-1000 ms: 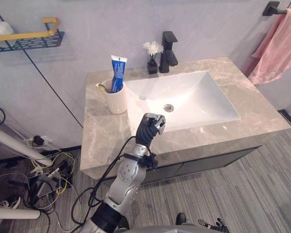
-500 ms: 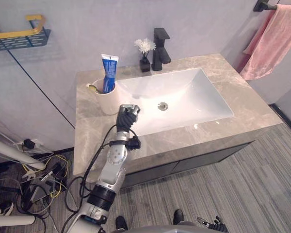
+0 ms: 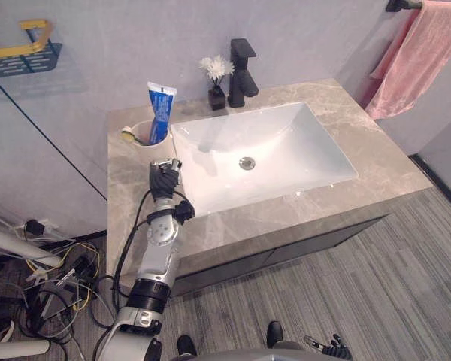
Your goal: Organize washtable
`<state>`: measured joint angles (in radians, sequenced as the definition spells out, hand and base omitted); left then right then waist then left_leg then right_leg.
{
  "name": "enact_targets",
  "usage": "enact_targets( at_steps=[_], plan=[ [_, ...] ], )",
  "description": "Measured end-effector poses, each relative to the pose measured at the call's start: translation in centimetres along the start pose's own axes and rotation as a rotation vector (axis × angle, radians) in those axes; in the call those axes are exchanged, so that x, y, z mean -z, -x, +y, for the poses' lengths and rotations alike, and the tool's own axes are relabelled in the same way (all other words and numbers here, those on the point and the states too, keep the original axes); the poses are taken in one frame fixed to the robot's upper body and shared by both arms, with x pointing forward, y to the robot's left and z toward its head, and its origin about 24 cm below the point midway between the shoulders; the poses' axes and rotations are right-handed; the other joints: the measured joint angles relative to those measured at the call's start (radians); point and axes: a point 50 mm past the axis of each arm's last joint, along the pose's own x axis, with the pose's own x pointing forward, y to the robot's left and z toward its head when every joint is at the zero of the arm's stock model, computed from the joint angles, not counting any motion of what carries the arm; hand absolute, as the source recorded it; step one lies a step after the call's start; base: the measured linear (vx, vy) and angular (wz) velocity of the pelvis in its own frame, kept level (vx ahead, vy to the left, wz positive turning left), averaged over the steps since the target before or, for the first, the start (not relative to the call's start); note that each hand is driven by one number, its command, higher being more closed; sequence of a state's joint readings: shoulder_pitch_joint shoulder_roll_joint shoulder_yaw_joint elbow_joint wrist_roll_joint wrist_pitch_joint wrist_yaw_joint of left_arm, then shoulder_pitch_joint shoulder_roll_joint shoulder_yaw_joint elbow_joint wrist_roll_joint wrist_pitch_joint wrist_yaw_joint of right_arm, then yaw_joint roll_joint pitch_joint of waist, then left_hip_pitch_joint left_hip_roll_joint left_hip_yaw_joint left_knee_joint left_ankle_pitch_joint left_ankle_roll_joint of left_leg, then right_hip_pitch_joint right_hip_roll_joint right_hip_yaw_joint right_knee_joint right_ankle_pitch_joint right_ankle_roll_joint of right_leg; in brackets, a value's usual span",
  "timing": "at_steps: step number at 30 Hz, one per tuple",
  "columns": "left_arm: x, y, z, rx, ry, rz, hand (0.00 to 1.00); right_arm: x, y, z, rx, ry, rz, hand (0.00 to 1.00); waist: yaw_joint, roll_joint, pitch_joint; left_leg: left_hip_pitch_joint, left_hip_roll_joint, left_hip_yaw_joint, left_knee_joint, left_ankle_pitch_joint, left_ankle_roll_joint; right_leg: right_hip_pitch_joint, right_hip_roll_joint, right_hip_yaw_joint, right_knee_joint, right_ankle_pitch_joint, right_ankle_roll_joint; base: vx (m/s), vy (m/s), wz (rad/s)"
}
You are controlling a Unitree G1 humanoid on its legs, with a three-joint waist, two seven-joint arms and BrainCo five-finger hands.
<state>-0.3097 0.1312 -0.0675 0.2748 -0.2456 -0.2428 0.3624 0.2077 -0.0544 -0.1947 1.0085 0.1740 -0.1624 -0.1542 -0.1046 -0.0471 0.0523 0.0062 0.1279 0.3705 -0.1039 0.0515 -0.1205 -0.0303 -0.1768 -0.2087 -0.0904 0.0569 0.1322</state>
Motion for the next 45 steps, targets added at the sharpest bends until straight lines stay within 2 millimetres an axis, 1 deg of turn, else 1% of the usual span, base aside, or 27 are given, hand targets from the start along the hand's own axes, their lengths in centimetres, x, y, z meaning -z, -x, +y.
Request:
enact_targets(
  at_steps=[4,10,13,17,24,26,33,35,38,45],
  plan=[
    [0.0,-0.2,-0.1,-0.001,-0.002,0.004,1.0,-0.3,0.1,0.2,-0.006,-0.01,-0.019,0.0,-0.003,-0.002,0.009,0.0,0.0,0.004,0.0,0.0,0.0,-0.002,0.0,0.003,0.0,0.0,0.0,0.0,0.0,0.0],
    [-0.1,-0.3,0.0,-0.019,0.003,-0.004,1.0,-0.3,0.1,0.4,-0.009,-0.015,-0.017,0.0,-0.006,-0.004,0.01,0.0,0.0,0.011,0.0,-0.003,-0.001,-0.004,0.0,0.008,0.0,0.0,0.0,0.0,0.0,-0.01],
    [-0.2,-1.1,0.1,-0.045,-0.007,-0.005,1.0,-0.3,0.1,0.4,-0.009,-0.015,-0.018,0.0,-0.008,-0.004,0.01,0.001,0.0,0.014,0.0,-0.004,-0.001,-0.006,0.001,0.012,0.0,0.0,0.0,0.0,-0.001,-0.02],
    [-0.3,-1.5,0.1,-0.069,-0.006,-0.006,1.0,-0.3,0.1,0.4,-0.008,-0.015,-0.018,0.0,-0.012,-0.004,0.01,0.001,0.0,0.022,0.0,-0.006,-0.002,-0.01,0.001,0.019,0.0,0.001,0.0,0.0,0.001,-0.06],
    [-0.7,-1.9,0.7,-0.119,0.007,-0.019,1.0,-0.3,0.1,0.5,-0.008,-0.016,-0.019,0.0,-0.022,-0.003,0.01,0.002,-0.001,0.035,0.0,-0.009,-0.001,-0.02,0.001,0.034,0.0,0.002,0.0,0.01,0.001,-0.06],
    [-0.7,-2.4,0.8,-0.145,0.007,-0.012,1.0,-0.3,0.1,0.4,-0.008,-0.016,-0.019,0.0,-0.022,-0.003,0.011,0.002,-0.001,0.035,0.0,-0.009,-0.001,-0.02,0.001,0.034,0.0,0.002,0.0,0.0,0.0,0.0],
    [-1.6,-3.8,2.4,-0.274,0.064,-0.025,1.0,-0.5,0.1,0.5,-0.009,-0.018,-0.028,0.0,-0.025,0.0,0.022,0.002,-0.001,0.039,0.0,-0.009,-0.001,-0.023,0.002,0.038,0.0,0.004,-0.001,0.0,0.0,-0.01],
    [-2.4,-4.3,2.9,-0.304,0.084,-0.048,1.0,-0.9,0.1,0.5,-0.011,-0.021,-0.047,0.0,-0.024,0.001,0.04,0.002,-0.001,0.047,0.002,-0.009,-0.001,-0.027,0.002,0.045,0.0,0.007,-0.001,-0.01,0.006,-0.09],
    [-2.8,-4.6,3.7,-0.338,0.083,-0.062,1.0,-0.9,0.1,0.5,-0.012,-0.023,-0.048,0.0,-0.025,0.001,0.041,0.001,0.0,0.062,0.008,-0.011,-0.003,-0.042,0.004,0.066,0.0,0.011,-0.002,0.02,0.0,-0.18],
    [-3.5,-5.4,3.9,-0.34,0.093,-0.075,1.0,-1.0,0.1,0.5,-0.013,-0.025,-0.051,0.0,-0.023,0.0,0.048,-0.004,0.0,0.066,0.009,-0.011,-0.003,-0.054,0.006,0.075,0.0,0.016,-0.003,0.0,0.0,-0.04]
  ],
)
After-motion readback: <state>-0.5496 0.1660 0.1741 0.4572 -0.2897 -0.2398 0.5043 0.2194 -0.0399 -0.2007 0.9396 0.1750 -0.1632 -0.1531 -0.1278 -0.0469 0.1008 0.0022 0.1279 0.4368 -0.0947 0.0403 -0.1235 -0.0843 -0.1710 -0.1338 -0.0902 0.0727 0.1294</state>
